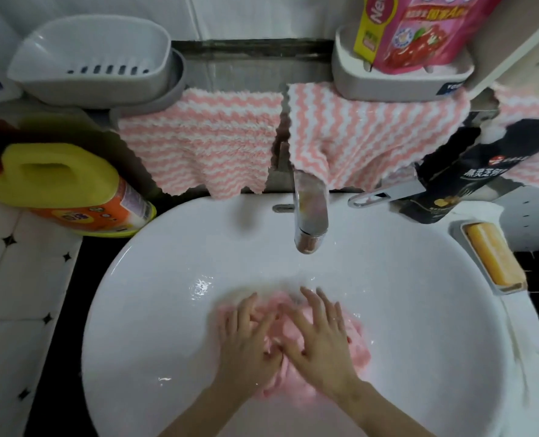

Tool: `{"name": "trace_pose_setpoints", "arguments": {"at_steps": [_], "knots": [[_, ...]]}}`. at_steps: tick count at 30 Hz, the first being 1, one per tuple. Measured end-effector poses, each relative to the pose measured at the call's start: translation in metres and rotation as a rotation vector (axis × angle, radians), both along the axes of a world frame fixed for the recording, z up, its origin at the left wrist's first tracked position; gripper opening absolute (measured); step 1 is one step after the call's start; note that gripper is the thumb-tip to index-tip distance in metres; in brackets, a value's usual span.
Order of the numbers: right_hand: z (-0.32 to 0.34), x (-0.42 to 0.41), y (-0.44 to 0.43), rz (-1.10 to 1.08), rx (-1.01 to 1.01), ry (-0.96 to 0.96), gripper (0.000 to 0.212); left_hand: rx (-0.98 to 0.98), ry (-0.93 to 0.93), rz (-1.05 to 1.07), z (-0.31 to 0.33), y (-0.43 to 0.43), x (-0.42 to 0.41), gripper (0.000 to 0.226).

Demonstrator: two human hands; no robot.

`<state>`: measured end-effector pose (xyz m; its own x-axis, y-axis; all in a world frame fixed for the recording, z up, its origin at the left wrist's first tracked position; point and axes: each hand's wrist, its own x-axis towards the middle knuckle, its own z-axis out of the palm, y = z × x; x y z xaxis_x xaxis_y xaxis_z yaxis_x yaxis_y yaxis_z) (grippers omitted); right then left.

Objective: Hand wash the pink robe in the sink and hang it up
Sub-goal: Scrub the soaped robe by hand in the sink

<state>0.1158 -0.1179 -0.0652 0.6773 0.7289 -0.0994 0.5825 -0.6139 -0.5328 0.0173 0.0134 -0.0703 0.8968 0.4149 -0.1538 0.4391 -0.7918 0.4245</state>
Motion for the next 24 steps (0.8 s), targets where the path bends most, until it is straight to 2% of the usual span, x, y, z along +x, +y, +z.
{"name": "trace_pose_setpoints", "arguments": {"at_steps": [2, 4, 7, 10, 13, 15, 16, 17, 19, 20, 22, 24], "knots": [[-0.028, -0.007, -0.009, 0.08, -0.113, -0.048, 0.051, 0.076, 0.045, 0.006, -0.019, -0.007, -0.007, 0.058], [-0.039, -0.008, -0.009, 0.09, -0.167, -0.069, 0.052, 0.13, 0.031, 0.017, -0.022, -0.01, -0.003, 0.052], [-0.047, -0.003, 0.001, 0.093, -0.131, -0.265, 0.051, 0.225, -0.047, 0.032, -0.031, -0.011, 0.005, 0.037], [-0.044, 0.006, 0.018, 0.086, -0.065, -0.479, 0.044, 0.26, -0.06, 0.02, -0.042, -0.005, 0.012, 0.033], [-0.051, 0.01, 0.024, 0.047, -0.084, -0.432, 0.039, 0.185, -0.155, 0.028, -0.05, -0.001, 0.019, 0.039], [-0.059, 0.013, 0.027, 0.033, -0.105, -0.378, 0.033, 0.051, -0.135, 0.027, -0.042, 0.008, 0.032, 0.034], [-0.06, 0.016, 0.03, 0.037, -0.106, -0.389, 0.028, 0.124, -0.113, -0.02, -0.044, 0.009, 0.036, 0.029], [-0.062, 0.019, 0.033, 0.046, -0.088, -0.422, 0.024, 0.157, -0.11, 0.021, -0.039, 0.01, 0.044, 0.025], [-0.061, 0.025, 0.042, 0.043, -0.05, -0.443, 0.016, 0.141, -0.075, 0.133, -0.039, 0.013, 0.056, 0.018], [-0.06, 0.029, 0.046, 0.026, -0.051, -0.433, 0.012, 0.133, -0.077, 0.105, -0.046, 0.018, 0.057, 0.014], [-0.06, 0.036, 0.054, -0.026, -0.071, -0.386, 0.009, 0.161, -0.036, 0.038, -0.051, 0.027, 0.062, 0.009], [-0.052, 0.042, 0.063, -0.065, -0.124, -0.278, 0.014, 0.085, 0.069, 0.018, -0.052, 0.034, 0.069, 0.013]]}}
